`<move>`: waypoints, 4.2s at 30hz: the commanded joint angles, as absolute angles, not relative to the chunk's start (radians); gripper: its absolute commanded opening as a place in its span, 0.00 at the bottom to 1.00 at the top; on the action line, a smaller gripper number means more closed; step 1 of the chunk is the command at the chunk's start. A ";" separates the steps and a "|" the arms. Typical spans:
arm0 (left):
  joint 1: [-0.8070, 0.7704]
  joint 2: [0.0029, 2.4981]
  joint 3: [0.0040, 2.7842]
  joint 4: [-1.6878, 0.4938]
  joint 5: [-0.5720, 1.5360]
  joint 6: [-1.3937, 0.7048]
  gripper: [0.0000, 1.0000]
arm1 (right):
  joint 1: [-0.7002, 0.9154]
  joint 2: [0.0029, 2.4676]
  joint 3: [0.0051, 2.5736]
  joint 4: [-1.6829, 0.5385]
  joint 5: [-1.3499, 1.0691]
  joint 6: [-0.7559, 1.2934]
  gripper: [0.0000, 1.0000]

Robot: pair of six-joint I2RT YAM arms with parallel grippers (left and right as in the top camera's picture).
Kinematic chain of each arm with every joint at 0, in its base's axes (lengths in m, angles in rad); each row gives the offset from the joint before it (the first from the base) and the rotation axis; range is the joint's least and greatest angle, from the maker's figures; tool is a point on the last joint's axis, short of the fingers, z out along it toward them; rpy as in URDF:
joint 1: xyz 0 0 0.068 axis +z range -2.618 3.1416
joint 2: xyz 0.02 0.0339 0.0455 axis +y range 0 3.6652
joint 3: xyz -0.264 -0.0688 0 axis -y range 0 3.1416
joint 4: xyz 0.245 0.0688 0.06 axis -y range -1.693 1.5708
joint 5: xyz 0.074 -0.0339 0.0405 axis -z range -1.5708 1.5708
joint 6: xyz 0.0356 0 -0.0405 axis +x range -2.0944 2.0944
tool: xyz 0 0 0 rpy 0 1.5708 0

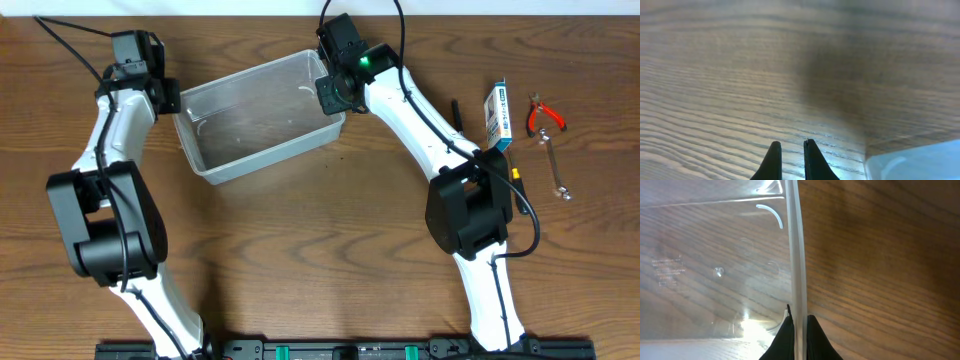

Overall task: Pack container
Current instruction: 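Rotate and drag the container toward the table center with both grippers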

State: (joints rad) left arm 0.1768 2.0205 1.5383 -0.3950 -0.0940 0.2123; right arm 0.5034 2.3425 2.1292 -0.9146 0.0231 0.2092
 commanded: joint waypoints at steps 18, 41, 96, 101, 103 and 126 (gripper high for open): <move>0.176 1.882 1.555 -0.581 0.249 -0.102 0.06 | 0.470 2.358 2.180 -0.917 0.057 0.196 0.01; 0.084 1.915 1.539 -0.662 0.137 -0.137 0.06 | 0.463 2.358 2.180 -0.953 0.056 0.174 0.01; 0.081 2.007 1.495 -0.691 0.079 -0.137 0.06 | 0.463 2.358 2.178 -0.961 0.057 0.148 0.01; 0.081 1.995 1.502 -0.690 0.079 -0.137 0.06 | 0.463 2.358 2.178 -0.957 0.057 0.132 0.01; 0.081 1.985 1.513 -0.690 0.087 -0.137 0.06 | 0.463 2.358 2.179 -0.957 0.056 0.133 0.01; 0.007 1.926 1.605 -0.642 0.206 -0.163 0.06 | 0.463 2.358 2.325 -1.019 0.057 0.115 0.01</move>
State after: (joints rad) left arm 0.0612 1.9755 1.5513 -0.6579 0.1532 -0.1608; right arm 0.4591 2.3539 2.2963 -1.0168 0.1085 0.1223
